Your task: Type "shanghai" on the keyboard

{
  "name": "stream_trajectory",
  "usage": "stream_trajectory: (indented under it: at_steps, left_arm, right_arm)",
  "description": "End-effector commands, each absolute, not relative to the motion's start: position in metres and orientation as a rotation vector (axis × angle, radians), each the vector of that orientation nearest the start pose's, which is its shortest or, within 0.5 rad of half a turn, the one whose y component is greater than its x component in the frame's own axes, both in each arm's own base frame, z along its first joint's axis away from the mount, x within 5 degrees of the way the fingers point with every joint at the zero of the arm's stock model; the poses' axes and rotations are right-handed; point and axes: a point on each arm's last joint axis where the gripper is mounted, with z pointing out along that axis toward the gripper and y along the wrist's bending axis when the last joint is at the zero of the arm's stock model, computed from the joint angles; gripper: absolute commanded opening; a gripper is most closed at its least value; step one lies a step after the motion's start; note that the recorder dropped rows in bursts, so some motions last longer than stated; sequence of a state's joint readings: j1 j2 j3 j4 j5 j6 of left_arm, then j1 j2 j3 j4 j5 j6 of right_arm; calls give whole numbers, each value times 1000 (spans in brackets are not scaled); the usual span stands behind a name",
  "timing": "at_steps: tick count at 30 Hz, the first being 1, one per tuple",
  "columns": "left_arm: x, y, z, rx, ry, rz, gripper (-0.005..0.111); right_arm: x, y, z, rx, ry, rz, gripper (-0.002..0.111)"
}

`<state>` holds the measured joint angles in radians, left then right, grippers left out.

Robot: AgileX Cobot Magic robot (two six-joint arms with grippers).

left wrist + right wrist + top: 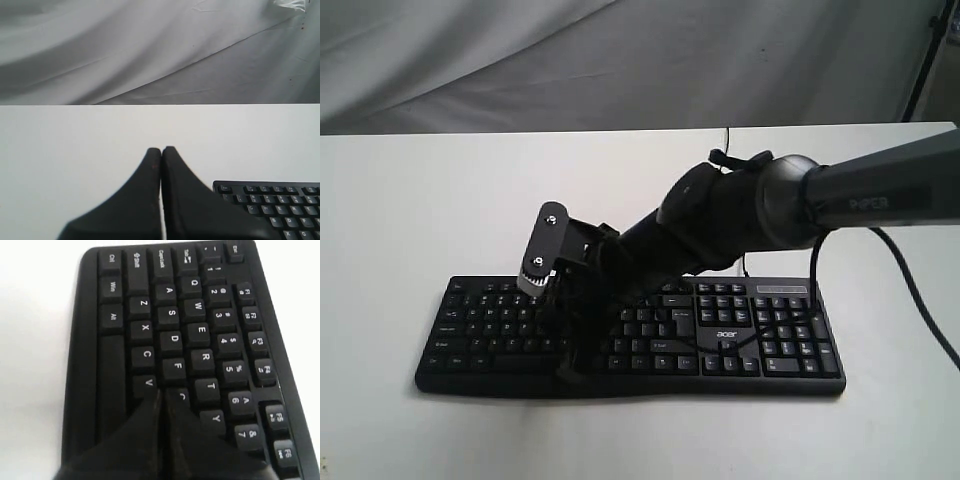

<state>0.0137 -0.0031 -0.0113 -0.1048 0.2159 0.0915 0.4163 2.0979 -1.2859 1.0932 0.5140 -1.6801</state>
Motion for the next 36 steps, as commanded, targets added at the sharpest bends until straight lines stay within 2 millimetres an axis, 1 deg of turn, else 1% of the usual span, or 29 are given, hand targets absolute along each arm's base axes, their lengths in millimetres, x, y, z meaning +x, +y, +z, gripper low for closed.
stream_trajectory:
  at_steps: [1, 5, 10, 36]
  left_arm:
    - [55, -2, 198, -4, 1685, -24, 1]
    - [55, -2, 198, -4, 1685, -24, 1]
    - [55, -2, 198, -4, 1685, -24, 1]
    - [55, -2, 198, -4, 1685, -24, 1]
  right_arm:
    - [380, 218, 140, -1380, 1996, 481, 0]
    - [389, 225, 135, -1379, 2004, 494, 0]
    - [389, 222, 128, -1405, 2033, 487, 0]
    - [389, 221, 126, -1437, 2029, 467, 0]
